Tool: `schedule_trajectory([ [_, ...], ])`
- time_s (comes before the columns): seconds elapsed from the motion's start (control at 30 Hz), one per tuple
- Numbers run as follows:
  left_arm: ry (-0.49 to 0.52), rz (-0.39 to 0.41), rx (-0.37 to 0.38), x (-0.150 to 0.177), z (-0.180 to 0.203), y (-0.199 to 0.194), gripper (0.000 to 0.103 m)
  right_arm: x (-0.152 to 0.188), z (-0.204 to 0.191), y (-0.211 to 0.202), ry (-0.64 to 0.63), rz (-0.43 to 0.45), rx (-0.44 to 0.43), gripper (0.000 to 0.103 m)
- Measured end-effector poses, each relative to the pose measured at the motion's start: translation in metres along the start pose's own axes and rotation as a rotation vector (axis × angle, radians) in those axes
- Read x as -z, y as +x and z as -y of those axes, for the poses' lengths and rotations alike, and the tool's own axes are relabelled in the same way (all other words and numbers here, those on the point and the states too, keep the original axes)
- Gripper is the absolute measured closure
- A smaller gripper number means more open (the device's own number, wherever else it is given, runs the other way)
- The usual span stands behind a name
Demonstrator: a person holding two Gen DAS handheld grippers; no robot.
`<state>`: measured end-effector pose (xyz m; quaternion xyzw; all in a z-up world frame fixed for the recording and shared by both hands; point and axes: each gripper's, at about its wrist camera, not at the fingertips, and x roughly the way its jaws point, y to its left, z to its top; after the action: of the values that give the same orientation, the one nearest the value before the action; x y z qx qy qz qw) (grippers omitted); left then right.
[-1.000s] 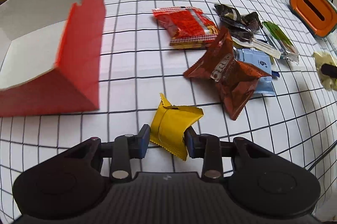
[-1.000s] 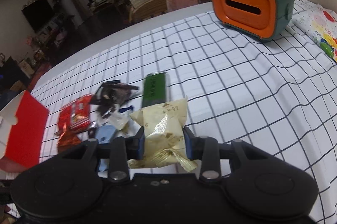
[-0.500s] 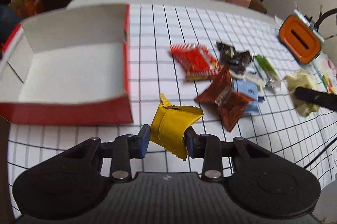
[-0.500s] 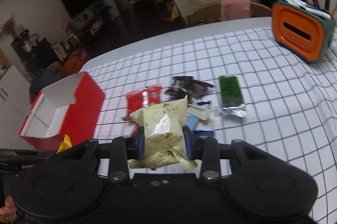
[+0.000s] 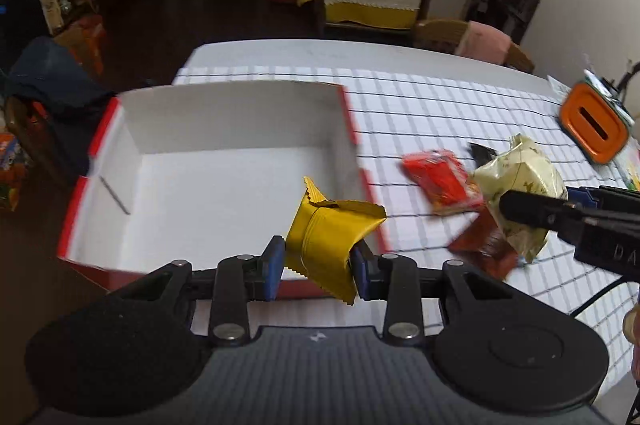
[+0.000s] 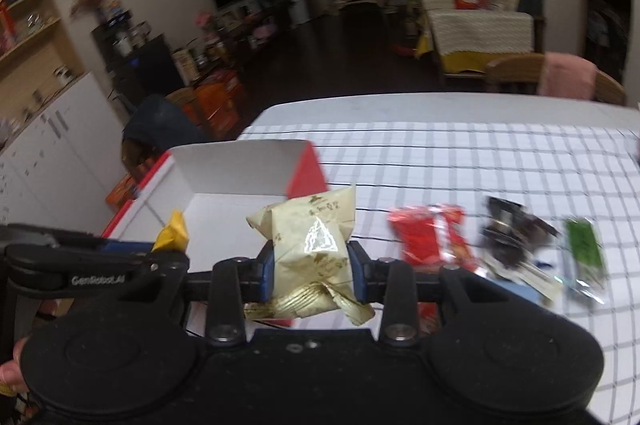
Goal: Organize snacks
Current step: 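Carry both snacks into the red box and open both tools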
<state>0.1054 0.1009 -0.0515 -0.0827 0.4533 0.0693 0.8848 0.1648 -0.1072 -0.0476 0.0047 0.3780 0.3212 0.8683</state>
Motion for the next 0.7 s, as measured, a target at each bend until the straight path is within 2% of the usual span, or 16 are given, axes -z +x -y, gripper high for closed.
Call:
schedule_trajectory([
  [0.2, -0.016, -0.028, -0.060, -0.012, -0.048, 0.015, 0.069, -0.013, -0.047, 0.043, -0.063, -0.031, -0.006, 0.068],
  [0.4, 0.013, -0.042, -0.105, -0.024, -0.087, 0.031, 0.069, -0.022, -0.082, 0.085, -0.125, -0.059, 0.001, 0.068],
  [0.7, 0.094, -0.108, -0.138, -0.033, -0.108, 0.068, 0.069, -0.014, -0.105, 0.147, -0.186, -0.150, 0.071, 0.068],
])
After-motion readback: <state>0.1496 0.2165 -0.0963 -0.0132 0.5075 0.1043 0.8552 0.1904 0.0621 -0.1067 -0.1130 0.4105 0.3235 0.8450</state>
